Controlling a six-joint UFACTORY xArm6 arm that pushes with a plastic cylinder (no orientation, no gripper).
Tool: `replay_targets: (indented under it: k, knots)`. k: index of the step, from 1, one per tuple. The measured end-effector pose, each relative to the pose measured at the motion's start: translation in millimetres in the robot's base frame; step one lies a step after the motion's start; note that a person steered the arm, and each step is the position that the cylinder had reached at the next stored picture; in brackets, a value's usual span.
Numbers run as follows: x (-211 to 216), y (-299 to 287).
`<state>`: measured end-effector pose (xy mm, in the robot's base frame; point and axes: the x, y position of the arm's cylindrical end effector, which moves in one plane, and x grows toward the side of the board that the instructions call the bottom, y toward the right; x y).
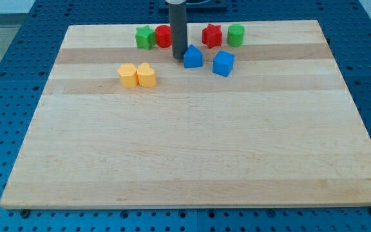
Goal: Push the blue triangle into the blue cube
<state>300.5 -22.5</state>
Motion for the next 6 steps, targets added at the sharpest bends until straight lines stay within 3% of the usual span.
replay_targets:
  k: [3,6]
  knots:
    - [16.5,77.0]
    - [4.8,79.4]
